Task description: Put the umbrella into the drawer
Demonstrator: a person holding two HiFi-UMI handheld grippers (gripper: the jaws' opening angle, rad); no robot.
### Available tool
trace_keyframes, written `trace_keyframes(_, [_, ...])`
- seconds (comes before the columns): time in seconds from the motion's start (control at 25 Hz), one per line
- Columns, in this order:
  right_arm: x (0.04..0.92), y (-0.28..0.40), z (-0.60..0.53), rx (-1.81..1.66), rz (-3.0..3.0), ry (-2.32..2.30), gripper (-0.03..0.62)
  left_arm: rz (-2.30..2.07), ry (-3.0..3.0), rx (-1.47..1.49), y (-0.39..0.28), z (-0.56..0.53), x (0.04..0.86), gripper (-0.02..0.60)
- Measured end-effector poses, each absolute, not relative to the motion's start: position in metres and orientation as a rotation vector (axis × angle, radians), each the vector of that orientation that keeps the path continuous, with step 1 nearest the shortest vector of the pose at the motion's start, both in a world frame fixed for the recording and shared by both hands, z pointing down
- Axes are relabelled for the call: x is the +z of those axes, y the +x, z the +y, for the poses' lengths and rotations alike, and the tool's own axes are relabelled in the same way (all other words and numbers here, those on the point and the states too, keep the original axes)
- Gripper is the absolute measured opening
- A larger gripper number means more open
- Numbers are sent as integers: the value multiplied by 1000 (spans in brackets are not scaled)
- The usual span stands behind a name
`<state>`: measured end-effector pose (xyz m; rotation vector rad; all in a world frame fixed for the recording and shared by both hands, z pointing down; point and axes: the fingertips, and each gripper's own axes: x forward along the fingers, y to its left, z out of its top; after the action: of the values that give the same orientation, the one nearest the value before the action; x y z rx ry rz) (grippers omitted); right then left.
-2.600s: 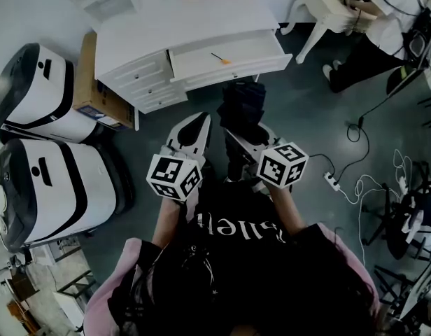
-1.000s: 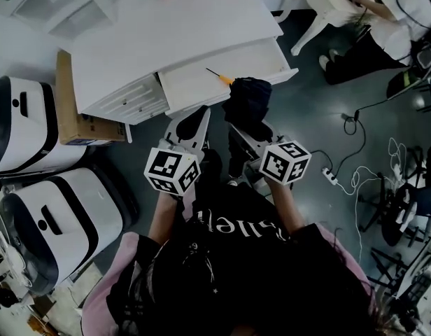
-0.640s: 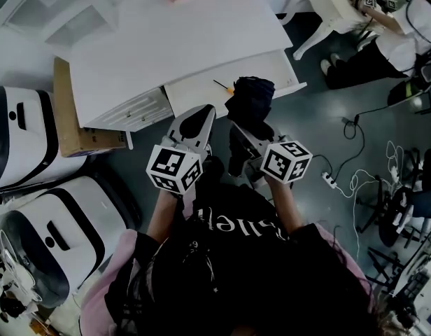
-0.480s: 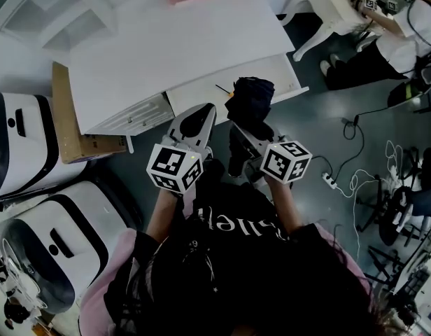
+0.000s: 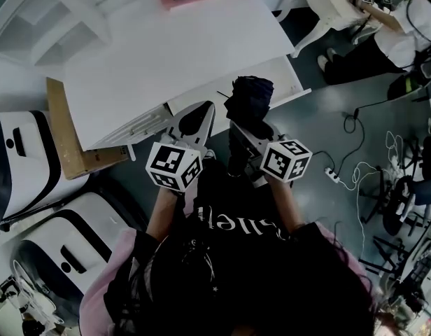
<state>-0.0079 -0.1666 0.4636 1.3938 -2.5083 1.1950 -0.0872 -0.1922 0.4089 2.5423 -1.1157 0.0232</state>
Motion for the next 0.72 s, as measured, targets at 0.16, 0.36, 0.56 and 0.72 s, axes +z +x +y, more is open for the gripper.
trace_keyframes(0.16, [468, -7, -176, 1215, -2497, 1381, 280, -1110, 2525, 48, -84, -199, 416, 20])
trace_keyframes(0.36, [474, -1, -192, 1225, -2490, 1349, 279, -1132, 2503, 52, -81, -209, 421, 20])
trace_keyframes(0.56, [476, 5, -215, 1203, -2494, 1273, 280, -1210, 2454, 42, -81, -228, 425, 20])
trace_keyframes(0.72, [478, 13, -237, 1169, -2494, 1171, 279, -1291, 2393, 3, -79, -244, 423, 20])
